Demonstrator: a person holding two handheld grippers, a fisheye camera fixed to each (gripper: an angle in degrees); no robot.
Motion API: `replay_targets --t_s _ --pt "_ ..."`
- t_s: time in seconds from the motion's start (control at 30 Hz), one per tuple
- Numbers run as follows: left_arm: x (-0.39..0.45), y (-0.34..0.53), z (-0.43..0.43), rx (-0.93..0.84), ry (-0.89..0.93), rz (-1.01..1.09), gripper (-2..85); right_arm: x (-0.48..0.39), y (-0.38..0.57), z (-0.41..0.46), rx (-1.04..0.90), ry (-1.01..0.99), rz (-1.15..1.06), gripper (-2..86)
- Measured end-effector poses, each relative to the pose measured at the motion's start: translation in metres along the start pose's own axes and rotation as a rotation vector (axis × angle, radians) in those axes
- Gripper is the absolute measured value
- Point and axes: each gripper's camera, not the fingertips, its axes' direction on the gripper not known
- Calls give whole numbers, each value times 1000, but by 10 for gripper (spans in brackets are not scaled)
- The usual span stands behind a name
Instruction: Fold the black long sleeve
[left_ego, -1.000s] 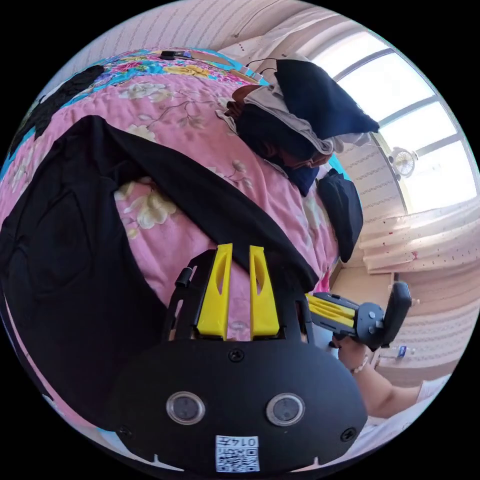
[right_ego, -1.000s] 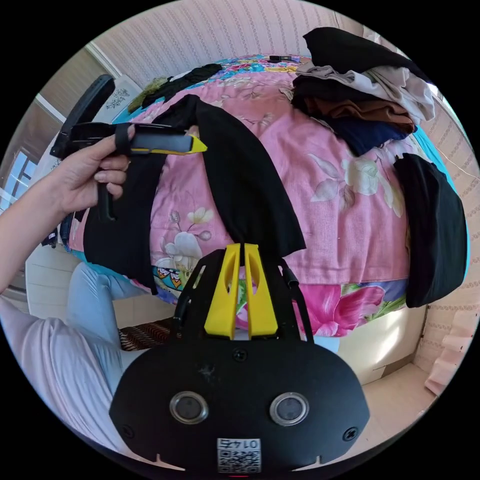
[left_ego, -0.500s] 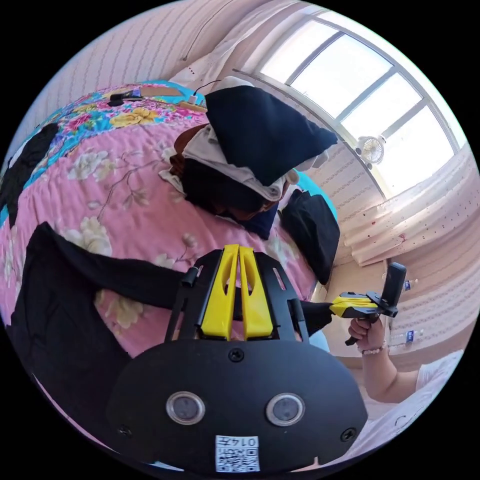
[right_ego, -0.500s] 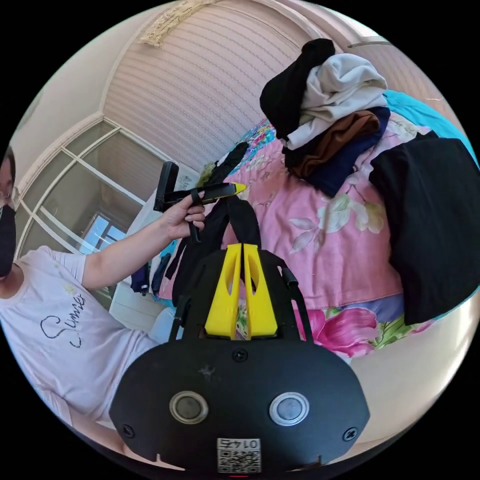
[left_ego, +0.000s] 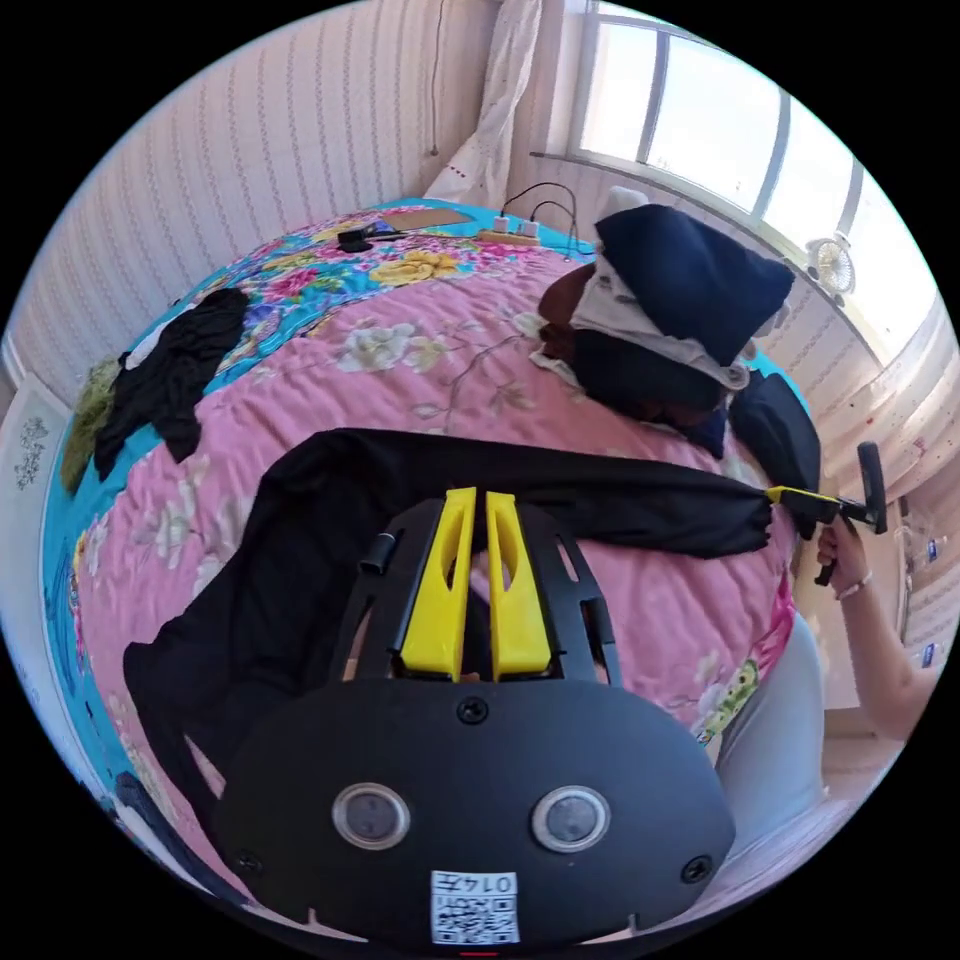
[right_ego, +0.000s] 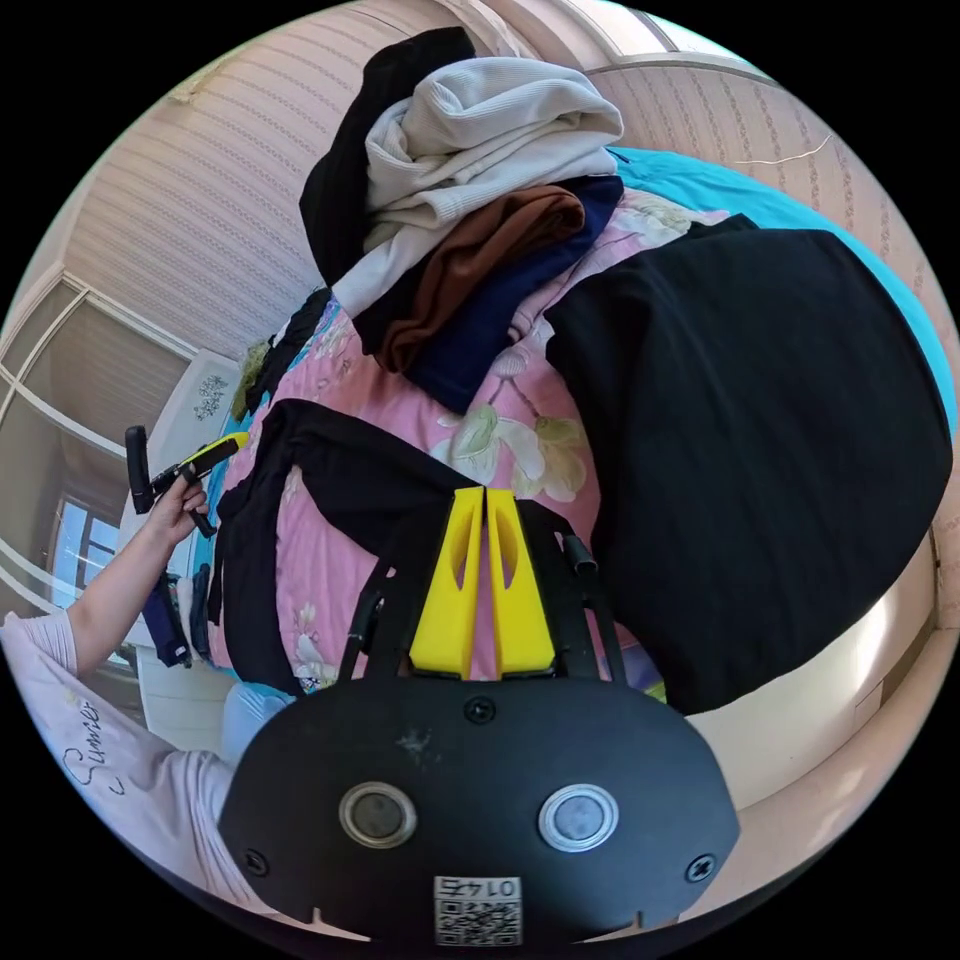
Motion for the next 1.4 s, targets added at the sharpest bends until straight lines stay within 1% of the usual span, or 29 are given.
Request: replay_targets --t_s 0.13,0.27,0.3,0.37,0.43,0.5,0.6,0.7,0.77,0.87,0.93,0.97,1.0,1.07,1.13,1.17,1.23,1.27,1.3,1.33,1.37,1.4 --pt "-65 -23 16 3 -83 -139 55 1 -12 17 52 29 37 1" --pt "-93 -51 36 17 -96 -157 81 -5 -20 34 49 71 30 0" --pt "-98 -61 46 -3 -112 -147 82 -8 -22 41 33 91 16 0" --pt "-106 -74 66 -77 -145 -145 70 -10 -24 50 9 114 -4 0" --pt "-113 -82 89 -146 -119 -115 29 -10 -24 62 -8 140 -23 0" --pt "-111 -84 98 -159 -118 -64 3 -7 -23 71 -7 146 -24 0" --pt "-111 -88 94 -156 -132 11 -7 4 -21 92 -16 114 3 -1" --pt "-134 -96 73 -109 -78 -66 -9 10 -19 112 -13 109 12 -1" --pt "-144 -99 68 -108 -64 -91 -9 9 -18 125 0 120 7 -1" --pt "-153 -93 68 -113 -62 -142 -9 10 -17 160 -29 163 13 -1" --pt "-156 -92 57 -123 -75 -150 -6 7 -15 196 -66 251 -11 1" --pt "-159 -93 53 -135 -65 -156 -5 7 -13 206 -77 263 -15 1" --pt "-166 -94 40 -151 -41 -168 1 8 -11 220 -81 272 -11 2" --pt "-178 -90 5 -103 -55 -178 14 8 -4 230 -63 288 8 5" --pt "-196 -66 -62 -5 -69 -158 37 1 14 233 -15 348 10 14" --pt "-200 -56 -81 20 -68 -151 40 -2 19 234 -14 349 2 16" --pt "-215 6 -160 112 -64 -141 47 -18 48 240 -4 340 -26 31" --pt "-218 26 -180 127 -68 -137 48 -24 56 244 -8 334 -42 32" --pt "-222 72 -215 146 -102 -136 47 -41 72 255 -25 333 -82 33" --pt "-225 123 -249 140 -158 -149 47 -62 88 272 -56 326 -141 31" --pt "-226 149 -264 129 -186 -161 46 -74 96 282 -77 315 -178 30" --pt "-229 204 -291 98 -231 -205 46 -101 111 306 -125 290 -251 27"
